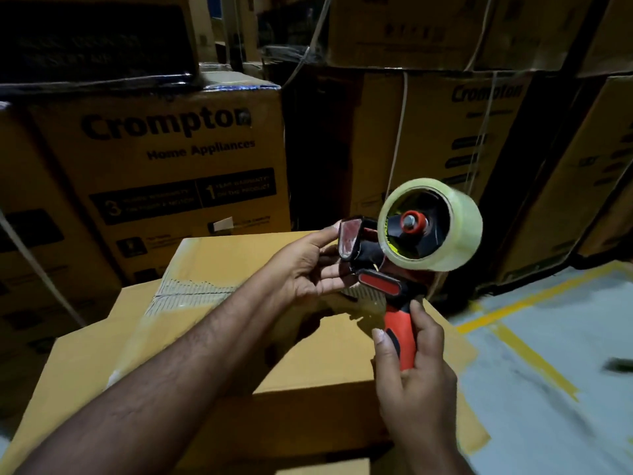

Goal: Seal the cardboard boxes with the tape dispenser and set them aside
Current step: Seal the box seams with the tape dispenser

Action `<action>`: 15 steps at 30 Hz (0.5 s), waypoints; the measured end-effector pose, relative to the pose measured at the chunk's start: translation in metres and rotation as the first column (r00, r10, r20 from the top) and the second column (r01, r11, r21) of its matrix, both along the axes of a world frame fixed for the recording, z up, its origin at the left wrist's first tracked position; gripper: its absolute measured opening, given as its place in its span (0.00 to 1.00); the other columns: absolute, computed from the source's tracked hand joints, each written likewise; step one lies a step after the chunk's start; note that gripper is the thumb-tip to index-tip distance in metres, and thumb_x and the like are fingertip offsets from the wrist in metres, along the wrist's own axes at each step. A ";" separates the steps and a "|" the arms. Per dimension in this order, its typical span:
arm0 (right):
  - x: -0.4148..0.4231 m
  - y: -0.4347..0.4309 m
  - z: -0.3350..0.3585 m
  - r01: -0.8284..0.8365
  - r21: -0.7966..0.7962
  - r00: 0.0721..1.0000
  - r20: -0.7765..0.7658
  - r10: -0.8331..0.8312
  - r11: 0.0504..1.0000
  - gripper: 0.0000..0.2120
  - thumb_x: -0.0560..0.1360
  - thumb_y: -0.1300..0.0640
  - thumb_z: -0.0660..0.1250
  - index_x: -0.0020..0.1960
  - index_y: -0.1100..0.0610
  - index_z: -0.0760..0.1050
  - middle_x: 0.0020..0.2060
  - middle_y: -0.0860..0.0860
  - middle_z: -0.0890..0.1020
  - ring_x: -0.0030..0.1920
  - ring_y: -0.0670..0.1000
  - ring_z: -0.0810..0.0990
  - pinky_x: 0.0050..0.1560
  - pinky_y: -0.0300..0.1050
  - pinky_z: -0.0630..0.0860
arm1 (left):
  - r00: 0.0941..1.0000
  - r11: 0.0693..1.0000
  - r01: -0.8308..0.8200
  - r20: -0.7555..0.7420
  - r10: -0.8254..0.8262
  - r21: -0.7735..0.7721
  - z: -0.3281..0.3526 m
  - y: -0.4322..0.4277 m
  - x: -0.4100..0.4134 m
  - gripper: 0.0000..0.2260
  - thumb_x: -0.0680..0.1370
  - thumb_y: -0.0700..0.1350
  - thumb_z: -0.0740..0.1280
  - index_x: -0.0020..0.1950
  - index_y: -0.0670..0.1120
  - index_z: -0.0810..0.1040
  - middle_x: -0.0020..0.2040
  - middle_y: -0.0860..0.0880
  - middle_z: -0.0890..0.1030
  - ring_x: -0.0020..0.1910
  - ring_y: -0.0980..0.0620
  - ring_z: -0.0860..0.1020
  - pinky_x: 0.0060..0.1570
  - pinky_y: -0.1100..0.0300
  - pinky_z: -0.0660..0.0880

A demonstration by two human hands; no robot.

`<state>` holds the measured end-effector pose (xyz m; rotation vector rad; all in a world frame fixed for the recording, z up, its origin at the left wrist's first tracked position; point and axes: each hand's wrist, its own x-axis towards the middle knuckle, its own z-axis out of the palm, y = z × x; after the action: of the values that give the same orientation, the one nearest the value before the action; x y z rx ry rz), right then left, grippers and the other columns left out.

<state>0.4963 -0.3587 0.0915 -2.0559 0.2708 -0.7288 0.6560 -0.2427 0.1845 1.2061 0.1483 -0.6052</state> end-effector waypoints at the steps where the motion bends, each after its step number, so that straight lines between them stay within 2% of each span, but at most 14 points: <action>1: 0.008 -0.006 0.003 -0.047 -0.013 0.999 -0.001 0.047 0.999 0.25 0.74 0.33 0.59 0.68 0.28 0.54 0.55 0.45 0.80 0.47 0.54 0.84 0.42 0.53 0.84 | 0.999 0.999 -0.039 -0.009 0.039 -0.011 -0.001 0.002 0.004 0.14 0.78 0.49 0.73 0.53 0.38 0.79 0.47 0.37 0.85 0.39 0.44 0.86 0.39 0.46 0.83; 3: 0.027 -0.019 0.008 -0.141 -0.042 0.990 -0.017 0.140 0.989 0.25 0.74 0.37 0.62 0.68 0.30 0.57 0.56 0.43 0.77 0.49 0.53 0.84 0.45 0.53 0.84 | 0.992 0.992 -0.128 -0.021 0.127 -0.025 -0.003 0.003 0.011 0.10 0.79 0.44 0.72 0.49 0.37 0.80 0.44 0.38 0.85 0.39 0.44 0.86 0.41 0.44 0.83; 6: 0.055 -0.040 0.014 -0.241 -0.102 0.970 -0.043 0.238 0.965 0.24 0.75 0.40 0.65 0.68 0.32 0.61 0.54 0.42 0.76 0.48 0.52 0.84 0.45 0.54 0.83 | 0.961 0.961 -0.277 0.014 0.277 0.015 -0.006 0.002 0.025 0.06 0.80 0.37 0.67 0.49 0.35 0.81 0.36 0.40 0.84 0.29 0.47 0.83 0.31 0.48 0.84; 7: 0.065 -0.047 0.016 -0.264 -0.120 0.964 -0.057 0.259 0.957 0.25 0.75 0.42 0.66 0.69 0.34 0.61 0.54 0.43 0.76 0.47 0.51 0.84 0.44 0.54 0.84 | 0.950 0.950 -0.312 0.027 0.312 0.023 -0.007 0.001 0.030 0.06 0.80 0.36 0.67 0.51 0.34 0.81 0.37 0.39 0.85 0.29 0.46 0.84 0.32 0.48 0.84; 9: 0.083 -0.059 0.022 -0.313 -0.120 0.949 -0.080 0.305 0.942 0.26 0.77 0.45 0.68 0.70 0.36 0.61 0.55 0.48 0.78 0.46 0.49 0.84 0.42 0.52 0.84 | 0.933 0.934 -0.357 0.037 0.357 0.015 -0.007 -0.001 0.041 0.08 0.78 0.35 0.68 0.55 0.34 0.82 0.46 0.36 0.86 0.40 0.40 0.86 0.43 0.43 0.84; 11: 0.097 -0.070 0.026 -0.340 -0.120 0.939 -0.096 0.330 0.933 0.26 0.77 0.46 0.69 0.70 0.36 0.62 0.58 0.53 0.80 0.47 0.50 0.85 0.42 0.52 0.85 | 0.926 0.927 -0.376 0.043 0.375 0.011 -0.006 -0.003 0.049 0.07 0.77 0.34 0.69 0.54 0.34 0.82 0.49 0.36 0.85 0.45 0.39 0.86 0.49 0.40 0.83; 15: 0.103 -0.080 0.028 -0.306 -0.146 0.952 -0.073 0.298 0.941 0.27 0.75 0.40 0.67 0.71 0.32 0.61 0.61 0.52 0.80 0.51 0.53 0.84 0.43 0.53 0.84 | 0.958 0.956 -0.285 0.049 0.283 0.063 -0.007 -0.007 0.069 0.04 0.76 0.32 0.68 0.45 0.36 0.83 0.49 0.37 0.86 0.45 0.43 0.86 0.45 0.46 0.85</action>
<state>0.5992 -0.4388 0.1196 -2.2012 -0.0788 -0.5223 0.7252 -0.2495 0.1778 1.2356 0.3063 -0.3263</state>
